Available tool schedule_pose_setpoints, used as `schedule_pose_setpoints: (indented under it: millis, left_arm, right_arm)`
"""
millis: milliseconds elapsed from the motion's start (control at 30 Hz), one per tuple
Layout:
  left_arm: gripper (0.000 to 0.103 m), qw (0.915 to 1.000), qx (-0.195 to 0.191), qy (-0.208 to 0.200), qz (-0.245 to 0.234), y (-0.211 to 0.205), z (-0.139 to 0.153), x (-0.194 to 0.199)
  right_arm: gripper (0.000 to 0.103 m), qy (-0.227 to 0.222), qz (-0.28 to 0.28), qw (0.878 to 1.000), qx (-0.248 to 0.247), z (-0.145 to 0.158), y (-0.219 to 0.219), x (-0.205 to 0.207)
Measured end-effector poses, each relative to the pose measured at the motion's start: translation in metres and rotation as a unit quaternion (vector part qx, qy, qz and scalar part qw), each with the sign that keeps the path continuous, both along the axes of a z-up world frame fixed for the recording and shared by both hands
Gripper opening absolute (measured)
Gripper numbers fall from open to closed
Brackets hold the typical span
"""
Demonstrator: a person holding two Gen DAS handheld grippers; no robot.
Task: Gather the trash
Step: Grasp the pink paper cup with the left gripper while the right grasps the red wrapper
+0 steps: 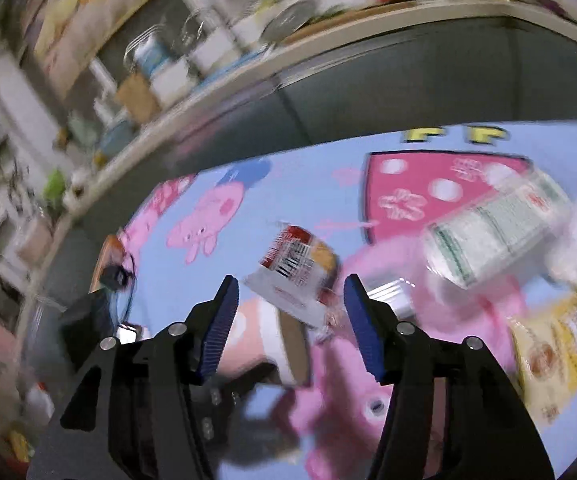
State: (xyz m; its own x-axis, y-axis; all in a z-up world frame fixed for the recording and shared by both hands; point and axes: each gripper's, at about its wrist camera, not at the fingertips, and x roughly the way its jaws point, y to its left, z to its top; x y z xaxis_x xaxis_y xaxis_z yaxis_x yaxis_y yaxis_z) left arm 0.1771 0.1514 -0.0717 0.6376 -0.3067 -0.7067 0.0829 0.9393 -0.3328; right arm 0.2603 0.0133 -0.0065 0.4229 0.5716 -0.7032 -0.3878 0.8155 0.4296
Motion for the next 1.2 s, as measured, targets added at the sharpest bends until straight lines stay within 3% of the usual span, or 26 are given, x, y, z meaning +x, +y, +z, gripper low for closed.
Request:
schedule_pose_setpoints:
  millis: [133, 200, 233, 267, 433, 567, 767, 900, 1067, 1200]
  left_arm:
    - [0.083, 0.9999, -0.011, 0.0, 0.003, 0.002, 0.002, 0.0]
    - [0.073, 0.9998, -0.012, -0.013, 0.003, 0.002, 0.004, 0.0]
    - [0.07, 0.9997, -0.015, -0.019, 0.002, 0.003, 0.005, -0.001]
    - [0.066, 0.9996, -0.018, -0.023, 0.002, 0.004, 0.006, -0.002]
    - [0.058, 0.9991, -0.025, -0.033, 0.0, 0.01, 0.013, -0.016]
    - [0.055, 0.9989, -0.039, -0.027, -0.002, 0.014, 0.013, -0.032]
    - [0.059, 0.998, -0.058, -0.023, 0.0, 0.022, 0.018, -0.072]
    - [0.089, 0.9985, -0.047, -0.028, -0.001, 0.025, 0.022, -0.088]
    - [0.09, 0.9991, -0.041, 0.007, -0.012, 0.022, 0.01, -0.08]
    - [0.089, 0.9955, -0.083, 0.043, -0.012, 0.031, -0.009, -0.076]
  right_arm:
    - [0.056, -0.001, 0.03, 0.995, -0.093, -0.014, 0.051, 0.029]
    - [0.052, 0.023, 0.036, 0.992, -0.116, -0.029, 0.065, 0.042]
    - [0.026, 0.034, 0.04, 0.992, -0.117, -0.034, 0.068, 0.046]
    - [0.012, 0.043, 0.045, 0.991, -0.12, -0.037, 0.07, 0.048]
    - [0.008, 0.002, 0.046, 0.997, -0.067, -0.009, 0.052, 0.024]
    - [0.008, 0.007, 0.054, 0.998, -0.038, -0.004, 0.035, 0.0]
    - [0.008, 0.025, 0.063, 0.998, 0.017, -0.015, 0.007, -0.059]
    - [0.008, 0.028, 0.049, 0.998, 0.033, -0.026, -0.014, -0.096]
    - [0.008, 0.042, 0.021, 0.998, 0.047, -0.039, -0.042, -0.12]
    - [0.008, 0.036, 0.027, 0.998, 0.044, -0.041, -0.04, -0.131]
